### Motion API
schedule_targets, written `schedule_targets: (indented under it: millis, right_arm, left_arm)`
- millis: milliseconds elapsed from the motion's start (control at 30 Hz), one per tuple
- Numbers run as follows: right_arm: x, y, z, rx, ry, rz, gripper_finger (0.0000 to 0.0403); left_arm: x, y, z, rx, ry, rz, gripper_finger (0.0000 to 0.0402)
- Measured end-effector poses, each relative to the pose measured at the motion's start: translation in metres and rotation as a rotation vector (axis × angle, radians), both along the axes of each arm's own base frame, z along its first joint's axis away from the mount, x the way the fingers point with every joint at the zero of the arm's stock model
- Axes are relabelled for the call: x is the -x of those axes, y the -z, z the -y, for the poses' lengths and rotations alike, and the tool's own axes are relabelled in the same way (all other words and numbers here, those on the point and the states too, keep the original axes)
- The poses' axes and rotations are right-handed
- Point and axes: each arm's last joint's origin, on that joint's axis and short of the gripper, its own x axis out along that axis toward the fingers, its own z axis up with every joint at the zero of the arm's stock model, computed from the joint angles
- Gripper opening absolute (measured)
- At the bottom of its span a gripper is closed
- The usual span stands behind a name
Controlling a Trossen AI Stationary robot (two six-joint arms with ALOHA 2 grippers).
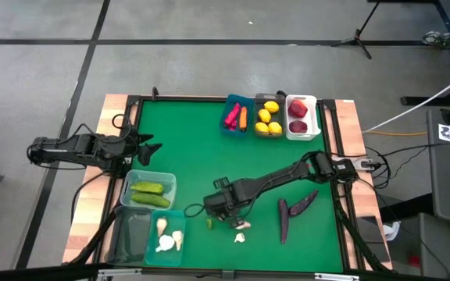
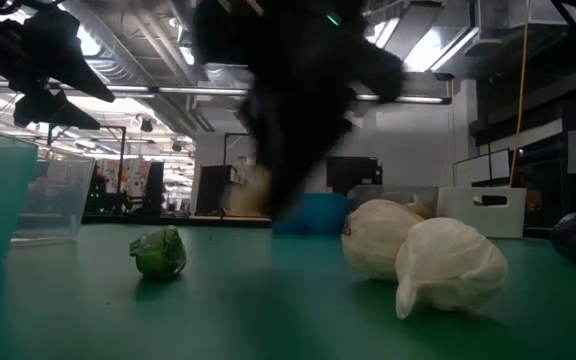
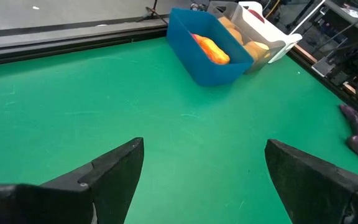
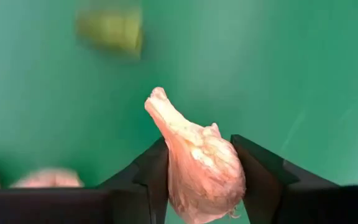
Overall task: Sort produce into baskets
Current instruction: Put the white garlic into the green bin
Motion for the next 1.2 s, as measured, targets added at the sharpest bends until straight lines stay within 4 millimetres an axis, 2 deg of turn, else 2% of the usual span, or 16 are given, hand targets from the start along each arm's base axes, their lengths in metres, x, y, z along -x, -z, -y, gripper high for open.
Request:
schedule_targets:
  millis: [233, 333, 567, 800, 1000, 1200]
  right_arm:
    - [-0.032, -0.047, -0.01, -0.071, -0.043, 0.357, 0.0157]
    - [-0.046, -0.069, -0.015, -0.124, -0.071, 0.572, 0.0158]
    - [-0.062, -0.097, -0.023, -0.267, -0.181, 0.898, 0.0158]
    - [-0.067, -0.095, -0.026, -0.32, -0.209, 1.023, 0.0158]
    - [-0.081, -0.058, -0.032, -0.373, -0.247, 1.042, 0.0159]
    - [-0.087, -0.041, -0.034, -0.393, -0.23, 1.04, 0.0159]
  left_arm:
    - [0.0, 0.0, 0.0, -0.002, -0.002, 0.0, 0.0329]
    - [0.0, 0.0, 0.0, -0.002, -0.003, 0.001, 0.0329]
    - [0.0, 0.0, 0.0, -0.002, -0.003, 0.0, 0.0329]
    - [0.0, 0.0, 0.0, -0.002, -0.003, 0.001, 0.0329]
    - [0.0, 0.0, 0.0, -0.002, -0.003, 0.001, 0.0329]
    - [0.0, 0.0, 0.0, -0.003, -0.004, 0.0, 0.0329]
